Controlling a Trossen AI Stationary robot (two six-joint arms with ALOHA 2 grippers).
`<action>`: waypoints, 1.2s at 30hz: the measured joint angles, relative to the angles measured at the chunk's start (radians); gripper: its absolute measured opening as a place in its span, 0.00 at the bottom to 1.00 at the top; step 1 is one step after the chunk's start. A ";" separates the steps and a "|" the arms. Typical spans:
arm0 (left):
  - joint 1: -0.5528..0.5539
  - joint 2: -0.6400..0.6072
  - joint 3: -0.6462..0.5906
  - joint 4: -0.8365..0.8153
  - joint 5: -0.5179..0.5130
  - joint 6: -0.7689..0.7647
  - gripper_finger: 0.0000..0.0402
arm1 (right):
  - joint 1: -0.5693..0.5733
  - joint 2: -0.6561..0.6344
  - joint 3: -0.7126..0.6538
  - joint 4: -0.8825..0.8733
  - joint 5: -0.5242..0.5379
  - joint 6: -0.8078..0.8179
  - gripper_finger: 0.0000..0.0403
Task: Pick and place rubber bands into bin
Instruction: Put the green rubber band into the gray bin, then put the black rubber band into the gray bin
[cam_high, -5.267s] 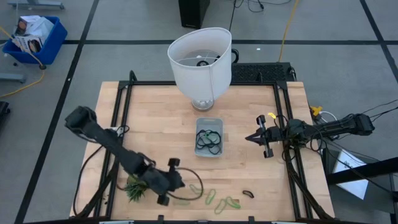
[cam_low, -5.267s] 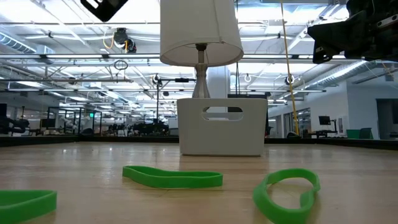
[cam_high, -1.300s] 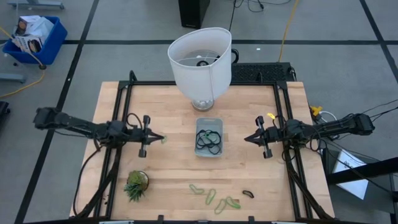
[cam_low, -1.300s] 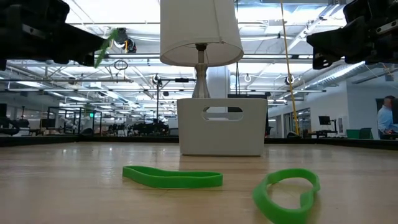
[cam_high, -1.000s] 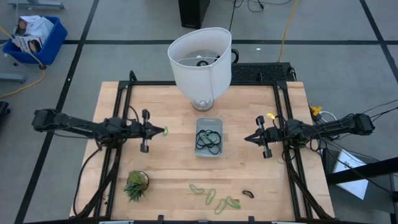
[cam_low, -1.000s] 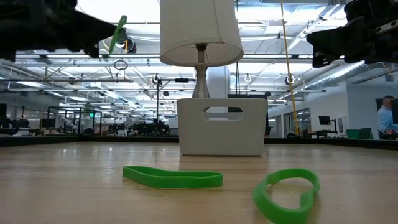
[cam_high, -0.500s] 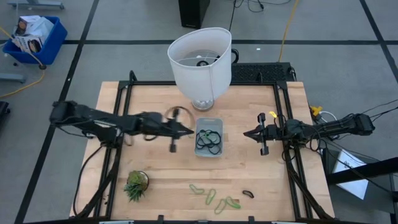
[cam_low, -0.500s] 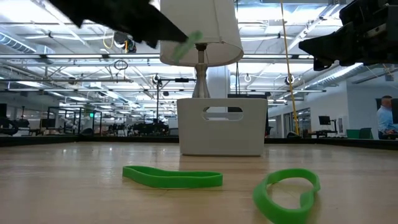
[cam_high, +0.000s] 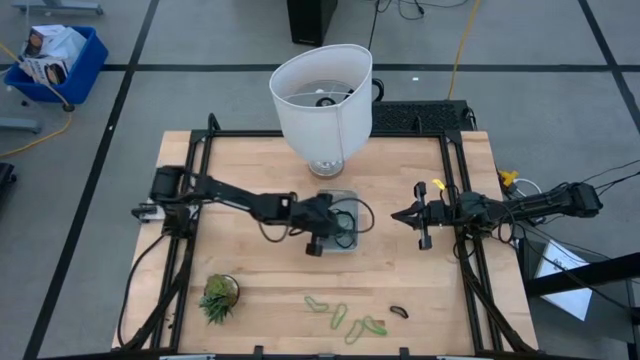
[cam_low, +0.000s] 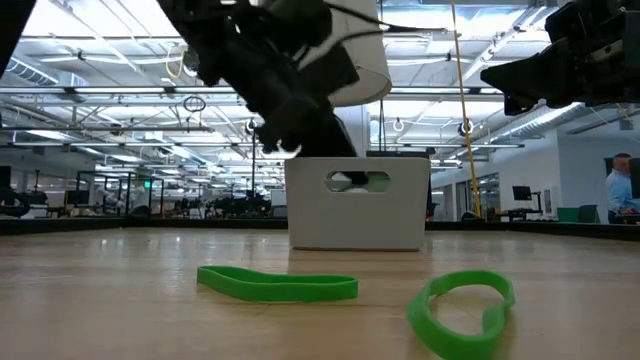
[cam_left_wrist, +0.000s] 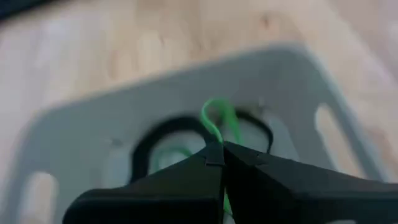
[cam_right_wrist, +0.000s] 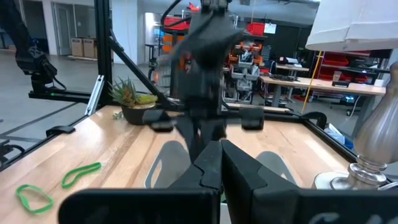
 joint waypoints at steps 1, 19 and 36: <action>0.000 0.018 0.010 -0.012 0.000 0.003 0.00 | 0.000 0.001 0.000 -0.001 0.000 0.000 0.00; -0.003 -0.048 0.044 -0.081 -0.051 0.015 0.36 | 0.000 0.007 0.000 -0.008 -0.001 -0.001 0.00; -0.001 -0.200 0.043 -0.278 -0.058 0.068 0.39 | 0.000 0.013 0.000 0.000 -0.001 0.000 0.00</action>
